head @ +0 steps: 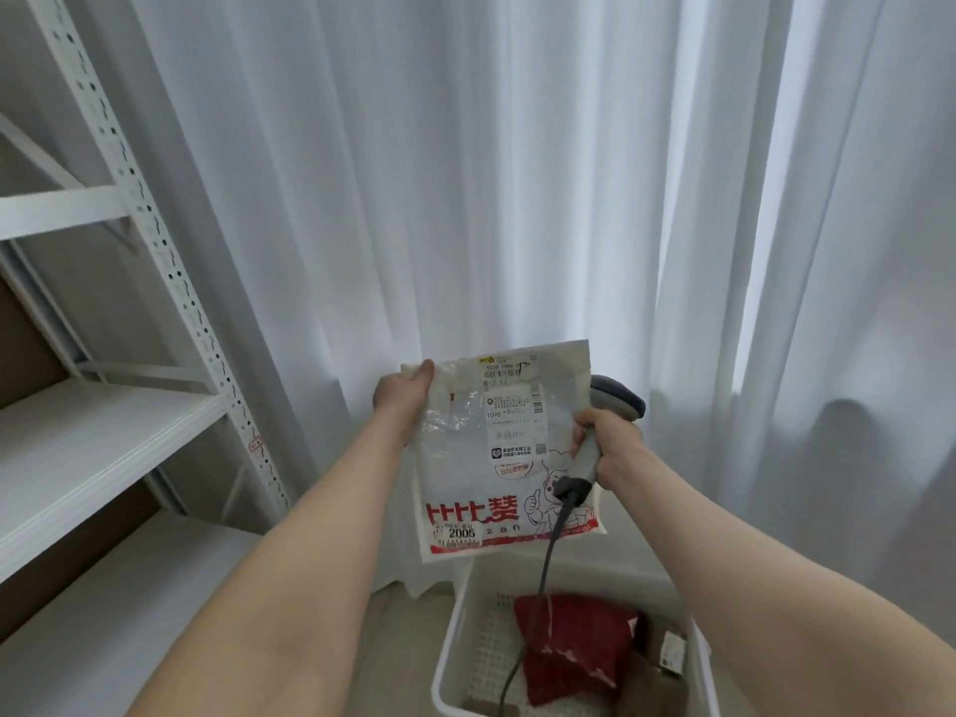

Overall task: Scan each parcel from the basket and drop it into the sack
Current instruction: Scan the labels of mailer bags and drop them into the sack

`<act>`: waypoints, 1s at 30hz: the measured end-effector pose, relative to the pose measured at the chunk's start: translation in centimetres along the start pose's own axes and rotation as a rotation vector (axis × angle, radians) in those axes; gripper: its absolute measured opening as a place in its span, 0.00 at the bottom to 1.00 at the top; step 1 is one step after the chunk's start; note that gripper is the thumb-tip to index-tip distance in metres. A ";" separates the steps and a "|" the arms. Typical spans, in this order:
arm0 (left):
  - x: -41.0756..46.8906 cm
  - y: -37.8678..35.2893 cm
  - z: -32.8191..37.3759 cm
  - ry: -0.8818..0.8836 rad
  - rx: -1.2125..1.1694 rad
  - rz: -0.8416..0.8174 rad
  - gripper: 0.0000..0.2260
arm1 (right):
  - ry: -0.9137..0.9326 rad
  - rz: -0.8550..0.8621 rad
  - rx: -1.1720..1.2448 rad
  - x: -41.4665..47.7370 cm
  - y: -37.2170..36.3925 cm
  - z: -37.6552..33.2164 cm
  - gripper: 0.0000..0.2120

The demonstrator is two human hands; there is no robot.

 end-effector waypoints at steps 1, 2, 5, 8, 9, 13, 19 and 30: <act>0.0 -0.3 -0.1 0.002 -0.024 0.037 0.21 | -0.001 -0.001 0.002 -0.1 0.4 -0.2 0.08; -0.3 -0.6 -0.1 0.027 -0.055 0.058 0.24 | -0.002 0.006 0.006 -0.2 0.8 -0.5 0.08; -0.8 -1.4 -0.5 0.138 -0.170 0.013 0.38 | -0.021 0.024 0.008 -0.2 1.9 -1.2 0.07; -2.5 -2.2 -1.5 0.341 -0.263 -0.245 0.41 | -0.046 0.028 0.054 -0.1 2.9 -1.5 0.07; -3.6 -2.3 -1.7 0.371 -0.290 -0.325 0.37 | -0.050 0.035 0.076 -0.1 3.1 -1.6 0.06; -6.2 -3.1 -3.6 0.422 -0.225 -0.497 0.27 | -0.050 0.085 0.131 0.0 3.9 -1.7 0.04; -6.9 -4.7 -3.7 0.350 -0.204 -0.367 0.16 | -0.047 0.090 0.097 0.1 4.5 -1.6 0.04; -5.4 -5.2 -5.3 0.280 -0.188 -0.209 0.12 | -0.033 0.079 -0.014 1.3 4.4 -0.8 0.05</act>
Point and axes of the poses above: each hand's wrist, its own x-axis towards the middle knuckle, its own y-axis out of the back of the hand, z = x × y, the point moved 2 cm from there along x, towards the middle knuckle, and after that the axes turned 12 degrees about -x, right-handed, at the moved point
